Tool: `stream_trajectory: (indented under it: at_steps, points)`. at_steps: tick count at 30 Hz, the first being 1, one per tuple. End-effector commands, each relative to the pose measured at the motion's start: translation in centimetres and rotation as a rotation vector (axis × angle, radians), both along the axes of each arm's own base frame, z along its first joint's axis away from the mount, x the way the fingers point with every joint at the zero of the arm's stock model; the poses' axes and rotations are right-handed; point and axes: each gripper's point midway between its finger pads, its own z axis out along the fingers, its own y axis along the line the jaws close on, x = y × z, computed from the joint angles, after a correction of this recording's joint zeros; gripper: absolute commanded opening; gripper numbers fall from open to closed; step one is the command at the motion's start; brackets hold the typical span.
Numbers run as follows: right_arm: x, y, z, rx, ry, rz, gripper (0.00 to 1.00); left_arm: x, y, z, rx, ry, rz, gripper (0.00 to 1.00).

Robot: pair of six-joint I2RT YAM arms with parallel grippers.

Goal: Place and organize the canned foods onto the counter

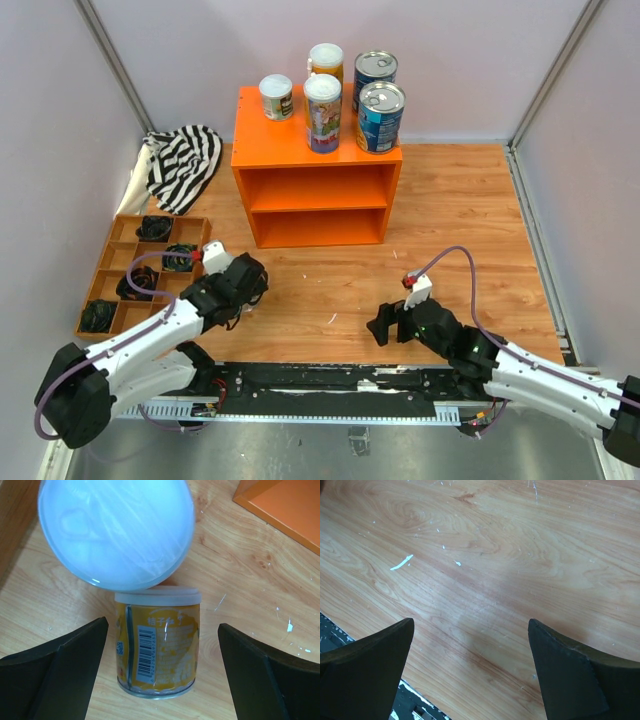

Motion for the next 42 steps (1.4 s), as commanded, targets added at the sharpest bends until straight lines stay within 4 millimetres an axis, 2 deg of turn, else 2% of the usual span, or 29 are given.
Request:
stream_trajectory:
  at_steps: [1, 8, 14, 18, 23, 28, 32, 38, 42]
  points:
    - [0.1, 0.3, -0.4, 0.009, 0.003, -0.008, 0.97, 0.9, 0.0, -0.2, 0.025, -0.022, -0.014, 0.96]
    - [0.1, 0.3, -0.7, 0.003, 0.004, -0.011, 0.97, 1.0, -0.3, -1.1, 0.038, -0.002, -0.035, 0.94]
    - [0.2, 0.2, -0.9, -0.001, 0.003, -0.016, 0.97, 0.8, -0.5, -2.0, 0.026, 0.006, -0.051, 0.85]
    - [0.2, 0.2, -0.9, 0.001, 0.001, -0.017, 0.97, 0.7, -0.8, -2.5, 0.018, 0.012, -0.071, 0.72]
    - [0.3, 0.2, -0.7, 0.002, -0.002, -0.016, 0.97, 0.8, -0.9, -2.1, 0.019, 0.004, -0.082, 0.42]
    - [0.3, 0.3, -0.6, 0.001, -0.004, -0.013, 0.97, 0.9, -1.2, -0.9, 0.014, -0.019, -0.105, 0.27]
    - [0.4, 0.4, -0.5, -0.001, -0.006, -0.013, 0.97, 0.9, -1.4, 0.9, 0.023, -0.06, -0.119, 0.11]
    - [0.4, 0.7, -0.3, -0.004, -0.002, -0.005, 0.97, 1.0, -1.9, 3.8, 0.041, -0.126, -0.149, 0.01]
    - [0.5, 0.8, -0.3, -0.004, -0.001, -0.004, 0.97, 1.0, -2.4, 5.5, 0.041, -0.175, -0.175, 0.0]
